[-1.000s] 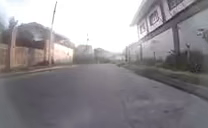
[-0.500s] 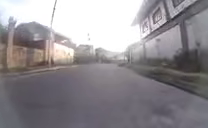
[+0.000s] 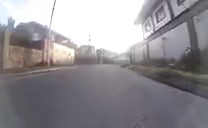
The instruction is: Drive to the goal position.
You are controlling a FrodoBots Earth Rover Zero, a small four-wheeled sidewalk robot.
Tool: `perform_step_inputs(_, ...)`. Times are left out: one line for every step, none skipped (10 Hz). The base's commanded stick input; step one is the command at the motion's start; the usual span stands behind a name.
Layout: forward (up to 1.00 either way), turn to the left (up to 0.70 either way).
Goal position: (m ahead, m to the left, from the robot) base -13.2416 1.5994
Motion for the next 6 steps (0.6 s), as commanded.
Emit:
perform_step_inputs(1.0, 0.01)
perform_step_inputs(1.0, 0.01)
perform_step_inputs(1.0, 0.01)
perform_step_inputs(1.0, 0.01)
perform_step_inputs(1.0, 0.01)
perform_step_inputs(1.0, 0.01)
